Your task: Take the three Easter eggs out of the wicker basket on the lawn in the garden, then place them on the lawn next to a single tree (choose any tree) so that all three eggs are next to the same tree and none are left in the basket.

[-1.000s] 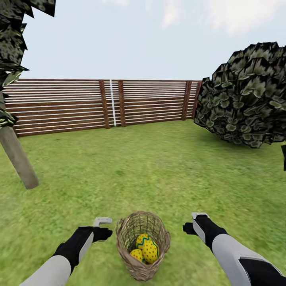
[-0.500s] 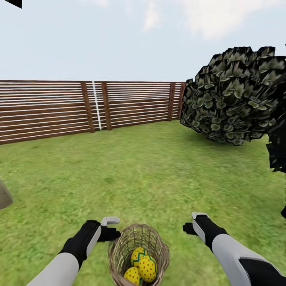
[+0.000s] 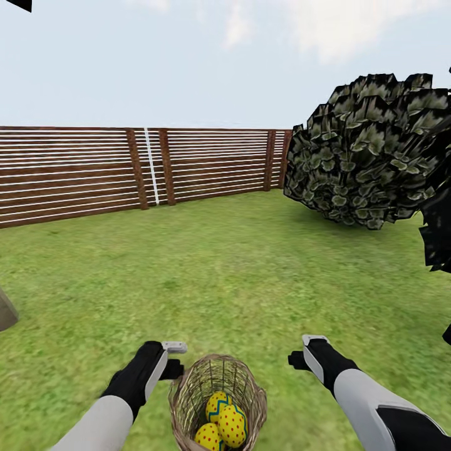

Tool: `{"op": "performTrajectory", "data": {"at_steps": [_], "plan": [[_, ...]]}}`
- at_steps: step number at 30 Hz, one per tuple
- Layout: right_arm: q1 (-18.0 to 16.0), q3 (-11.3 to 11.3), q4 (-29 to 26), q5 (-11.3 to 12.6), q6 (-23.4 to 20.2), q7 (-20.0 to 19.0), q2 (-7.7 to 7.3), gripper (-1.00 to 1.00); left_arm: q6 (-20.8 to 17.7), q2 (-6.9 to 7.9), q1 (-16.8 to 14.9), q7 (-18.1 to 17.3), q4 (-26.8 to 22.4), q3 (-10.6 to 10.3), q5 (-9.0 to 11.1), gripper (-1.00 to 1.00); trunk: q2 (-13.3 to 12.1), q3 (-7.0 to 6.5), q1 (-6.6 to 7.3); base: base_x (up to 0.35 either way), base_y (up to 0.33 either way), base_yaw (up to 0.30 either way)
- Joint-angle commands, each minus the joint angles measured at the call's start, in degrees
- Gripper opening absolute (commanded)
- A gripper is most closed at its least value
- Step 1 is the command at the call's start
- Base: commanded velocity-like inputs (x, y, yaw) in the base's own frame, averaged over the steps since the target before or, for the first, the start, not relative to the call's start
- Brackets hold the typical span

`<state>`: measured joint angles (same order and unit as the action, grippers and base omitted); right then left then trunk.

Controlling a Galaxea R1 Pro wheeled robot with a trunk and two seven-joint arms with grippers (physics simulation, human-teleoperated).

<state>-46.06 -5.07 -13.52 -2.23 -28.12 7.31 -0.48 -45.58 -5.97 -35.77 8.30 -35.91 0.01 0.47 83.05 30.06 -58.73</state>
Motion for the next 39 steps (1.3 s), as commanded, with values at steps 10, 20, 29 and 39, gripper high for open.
{"op": "performTrajectory", "data": {"at_steps": [10, 20, 29, 39], "plan": [[-0.01, -0.47, -0.10, -0.30, -0.33, 0.07, -0.16, 1.00, -0.90, -0.93, -0.01, 4.25, -0.59, -0.16, 5.62, 1.00, 0.03, 0.06, 0.00, 0.000, 0.000, 0.000], [-0.03, -0.47, -0.18, -0.40, -0.31, -0.04, -0.22, 1.00, -0.91, -0.92, -0.02, 3.31, -0.53, -0.19, 6.03, 1.00, 2.44, 1.14, -1.32, 0.000, 0.000, 0.000], [-0.03, -0.47, -0.19, -0.40, -0.27, -0.11, -0.19, 1.00, -0.73, -0.08, -0.02, 3.34, -0.25, 0.30, 6.85, 1.00, 6.05, 2.75, -3.29, 0.000, 0.000, 0.000], [-0.03, -0.47, -0.22, -0.40, -0.27, -0.11, -0.21, 1.00, 0.02, -0.01, -0.04, 3.36, -1.49, 0.25, 6.83, 1.00, 10.06, 4.55, -5.49, 0.000, 0.000, 0.000]]}}
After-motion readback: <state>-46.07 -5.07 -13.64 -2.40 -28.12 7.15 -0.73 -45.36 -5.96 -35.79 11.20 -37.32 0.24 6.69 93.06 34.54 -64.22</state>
